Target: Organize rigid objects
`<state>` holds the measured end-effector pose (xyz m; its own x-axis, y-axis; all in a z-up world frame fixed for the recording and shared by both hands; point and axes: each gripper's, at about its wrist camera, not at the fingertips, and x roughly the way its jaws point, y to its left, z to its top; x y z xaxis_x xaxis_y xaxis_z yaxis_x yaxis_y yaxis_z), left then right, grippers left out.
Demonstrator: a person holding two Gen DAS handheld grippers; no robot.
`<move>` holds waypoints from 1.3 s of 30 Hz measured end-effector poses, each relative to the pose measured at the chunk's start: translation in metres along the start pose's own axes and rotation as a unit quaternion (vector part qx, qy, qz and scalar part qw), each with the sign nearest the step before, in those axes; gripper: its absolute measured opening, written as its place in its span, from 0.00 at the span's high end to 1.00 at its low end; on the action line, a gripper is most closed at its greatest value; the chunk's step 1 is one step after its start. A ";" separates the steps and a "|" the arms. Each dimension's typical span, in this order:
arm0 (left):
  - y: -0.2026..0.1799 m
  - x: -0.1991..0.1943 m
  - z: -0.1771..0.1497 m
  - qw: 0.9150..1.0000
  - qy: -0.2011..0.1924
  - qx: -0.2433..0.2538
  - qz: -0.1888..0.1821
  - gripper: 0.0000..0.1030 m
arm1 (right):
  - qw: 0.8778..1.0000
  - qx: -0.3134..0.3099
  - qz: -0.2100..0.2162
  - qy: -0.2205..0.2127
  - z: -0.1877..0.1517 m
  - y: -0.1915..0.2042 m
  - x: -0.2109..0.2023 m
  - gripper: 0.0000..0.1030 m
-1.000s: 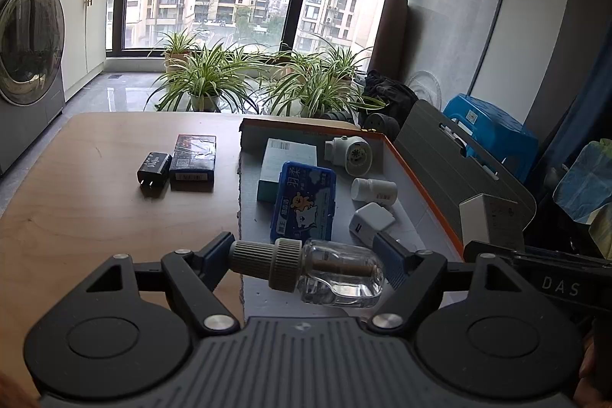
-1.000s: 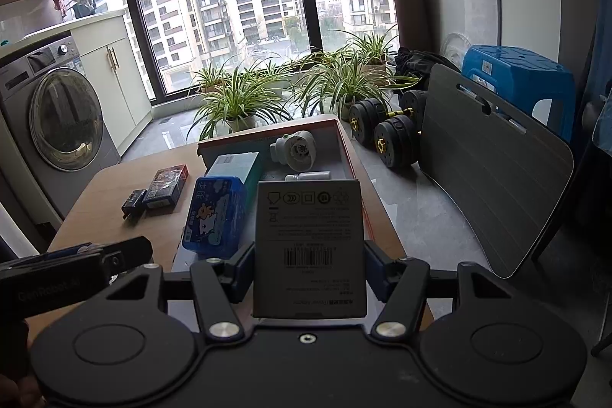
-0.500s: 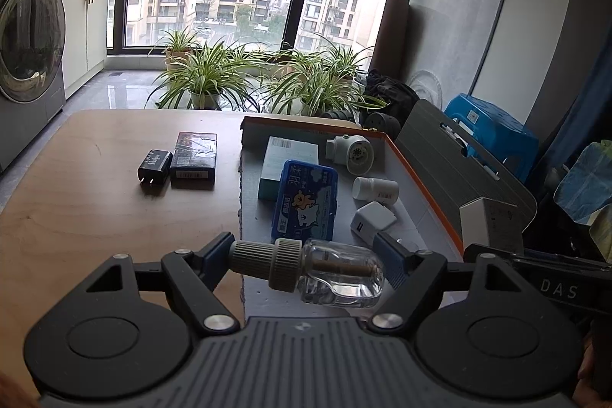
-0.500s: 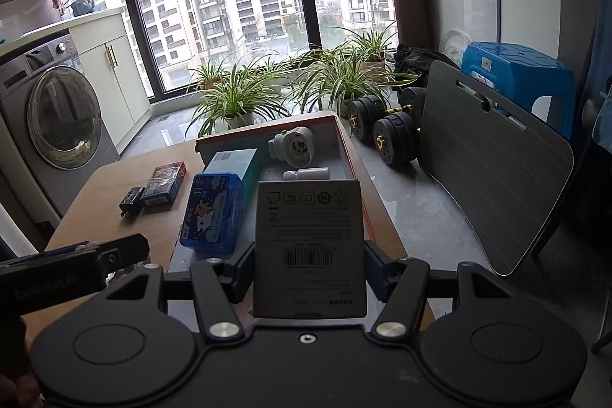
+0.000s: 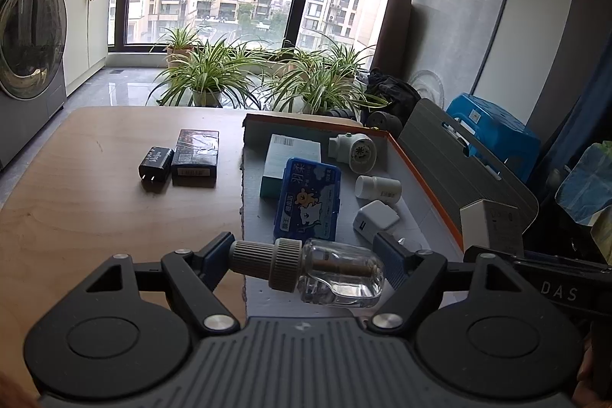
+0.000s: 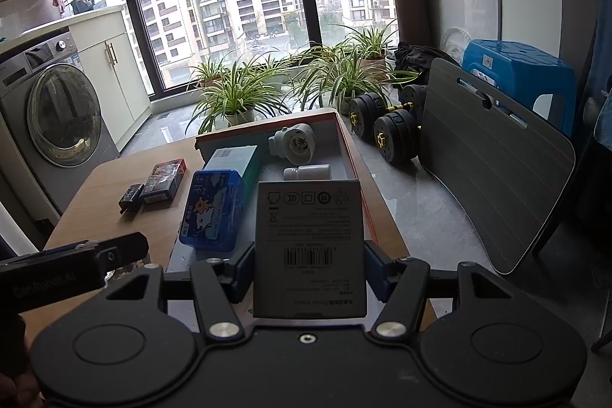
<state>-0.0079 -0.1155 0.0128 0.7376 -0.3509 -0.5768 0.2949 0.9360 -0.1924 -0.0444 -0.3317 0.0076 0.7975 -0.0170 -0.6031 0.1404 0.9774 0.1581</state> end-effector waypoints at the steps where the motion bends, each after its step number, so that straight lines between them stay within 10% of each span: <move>1: 0.000 0.000 0.000 1.000 0.000 0.000 0.000 0.22 | 1.000 0.000 0.000 0.000 0.000 0.000 0.000 0.31; 39: 0.002 0.019 0.001 1.000 0.012 0.002 0.000 0.22 | 1.000 0.005 -0.002 0.025 0.003 -0.004 0.021 0.31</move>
<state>0.0070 -0.1201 0.0026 0.7223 -0.3510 -0.5959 0.2979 0.9355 -0.1900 -0.0262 -0.3369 -0.0036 0.7670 -0.0110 -0.6415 0.1500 0.9752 0.1626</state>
